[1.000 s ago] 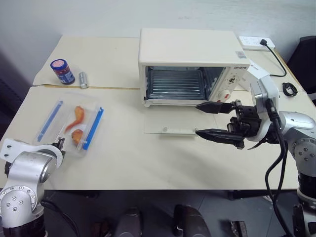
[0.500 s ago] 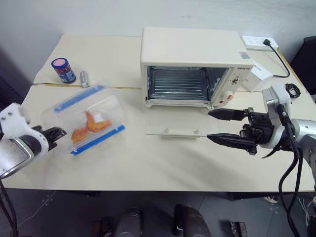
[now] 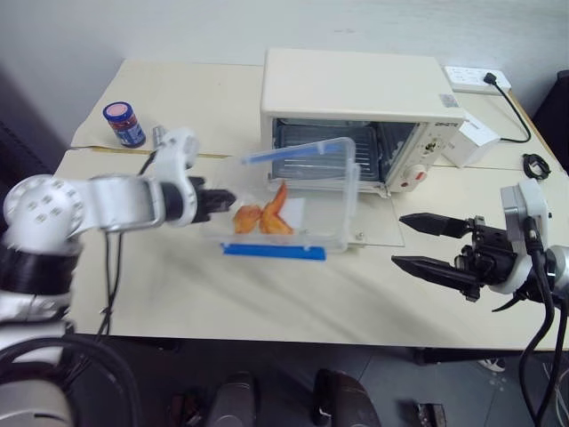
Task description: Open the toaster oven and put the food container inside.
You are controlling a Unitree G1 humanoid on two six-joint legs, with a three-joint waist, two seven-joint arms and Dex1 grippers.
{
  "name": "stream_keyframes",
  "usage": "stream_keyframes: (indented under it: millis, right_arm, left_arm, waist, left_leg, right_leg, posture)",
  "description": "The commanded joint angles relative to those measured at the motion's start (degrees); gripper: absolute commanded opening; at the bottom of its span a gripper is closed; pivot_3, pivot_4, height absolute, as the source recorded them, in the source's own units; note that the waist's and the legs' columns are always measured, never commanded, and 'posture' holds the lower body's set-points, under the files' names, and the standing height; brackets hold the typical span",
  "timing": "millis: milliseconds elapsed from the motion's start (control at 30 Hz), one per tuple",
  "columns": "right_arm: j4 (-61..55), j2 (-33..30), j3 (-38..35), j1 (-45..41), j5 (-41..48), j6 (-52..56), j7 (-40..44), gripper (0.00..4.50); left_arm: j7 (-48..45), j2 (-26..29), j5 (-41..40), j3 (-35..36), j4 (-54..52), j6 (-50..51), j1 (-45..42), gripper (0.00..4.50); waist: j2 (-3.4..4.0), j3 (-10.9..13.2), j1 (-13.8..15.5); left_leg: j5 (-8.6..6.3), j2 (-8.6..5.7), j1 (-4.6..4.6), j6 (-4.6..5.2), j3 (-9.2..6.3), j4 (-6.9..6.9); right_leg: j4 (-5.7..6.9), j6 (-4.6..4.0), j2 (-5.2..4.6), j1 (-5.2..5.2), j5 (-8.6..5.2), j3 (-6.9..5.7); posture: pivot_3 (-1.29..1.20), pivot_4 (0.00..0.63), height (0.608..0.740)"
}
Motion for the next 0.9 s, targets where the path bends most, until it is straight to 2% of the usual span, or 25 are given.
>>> stream_keyframes:
  millis: [33, 267, 300, 533, 700, 800, 867, 900]
  right_arm:
    - [-2.9, 0.6, -3.7, 2.3, 1.7, -1.3, -1.5, 4.50]
    - [-5.6, 1.8, -6.1, 6.4, 2.8, -2.7, -4.1, 4.50]
    - [-5.7, 1.9, -6.2, 6.6, 2.8, -2.9, -4.4, 4.50]
    - [-5.9, 2.2, -5.9, 8.5, 1.6, -4.6, -6.0, 4.50]
    - [-6.1, 1.6, -4.4, 8.3, 1.0, -4.9, -7.0, 4.50]
    - [-6.8, 1.0, -3.6, 7.3, 2.2, -3.9, -7.4, 4.50]
    - [-7.7, 1.0, -2.3, 6.4, 3.0, -3.2, -7.8, 4.50]
    - [-8.3, 1.2, -1.4, 5.9, 4.1, -2.5, -8.4, 4.50]
  left_arm:
    - [-1.3, -5.0, 7.2, -2.6, 7.5, 3.3, -7.9, 0.22]
    - [-10.4, -16.6, 27.4, -3.7, 20.2, 7.8, -17.0, 0.22]
    - [-11.4, -17.7, 29.5, -3.1, 20.9, 8.2, -17.3, 0.78]
    - [-18.1, -21.5, 40.9, 3.4, 19.9, 8.6, -18.8, 2.81]
    - [-26.6, -19.5, 44.9, 9.8, 10.8, 5.3, -17.2, 2.81]
    - [-30.0, -18.5, 41.4, 17.2, 5.6, 6.0, -14.8, 2.81]
    - [-35.5, -16.3, 38.6, 21.9, 1.3, 6.2, -11.4, 2.81]
    - [-41.2, -13.9, 37.1, 23.5, -1.7, 6.4, -8.5, 2.63]
  waist:
    - [-0.01, 0.0, -0.1]
    - [-0.02, 0.0, -0.4]
    - [-0.03, 0.0, -0.5]
    - [-0.03, 0.0, -0.6]
    - [-0.04, 0.0, -0.8]
    - [-0.03, 0.0, -1.0]
    - [-0.03, 0.0, -1.5]
    - [-0.02, 0.0, -1.9]
  left_leg:
    - [-0.01, -0.02, 0.00, 0.02, 0.01, 0.00]
    - [-0.01, 0.00, -0.01, 0.02, 0.07, -0.10]
    - [-0.01, 0.00, 0.00, 0.02, 0.07, -0.09]
    - [0.04, 0.02, 0.00, 0.00, 0.08, -0.05]
    - [0.04, 0.02, -0.01, -0.01, 0.08, -0.05]
    - [0.04, 0.03, 0.00, -0.01, 0.07, -0.06]
    - [0.05, 0.04, 0.01, -0.01, 0.08, -0.04]
    - [0.05, 0.05, 0.02, -0.02, 0.07, -0.04]
  right_leg:
    - [0.00, 0.00, 0.00, 0.00, 0.00, 0.01]
    - [-0.12, 0.02, 0.06, -0.04, 0.01, -0.02]
    - [-0.12, 0.02, 0.06, -0.03, 0.01, -0.02]
    - [-0.11, 0.07, 0.05, -0.02, 0.03, 0.00]
    - [-0.10, 0.07, 0.04, -0.04, 0.03, -0.02]
    - [-0.07, 0.07, 0.03, -0.04, 0.03, -0.01]
    - [-0.04, 0.07, 0.02, -0.04, 0.03, 0.00]
    - [0.01, 0.07, 0.02, -0.04, 0.03, 0.00]
  posture:
    - [0.00, 0.150, 0.740]
    - [0.00, 0.150, 0.740]
    - [0.00, 0.150, 0.740]
    - [0.00, 0.150, 0.740]
    - [0.00, 0.150, 0.740]
    - [0.00, 0.150, 0.740]
    - [0.00, 0.150, 0.740]
    - [0.00, 0.150, 0.740]
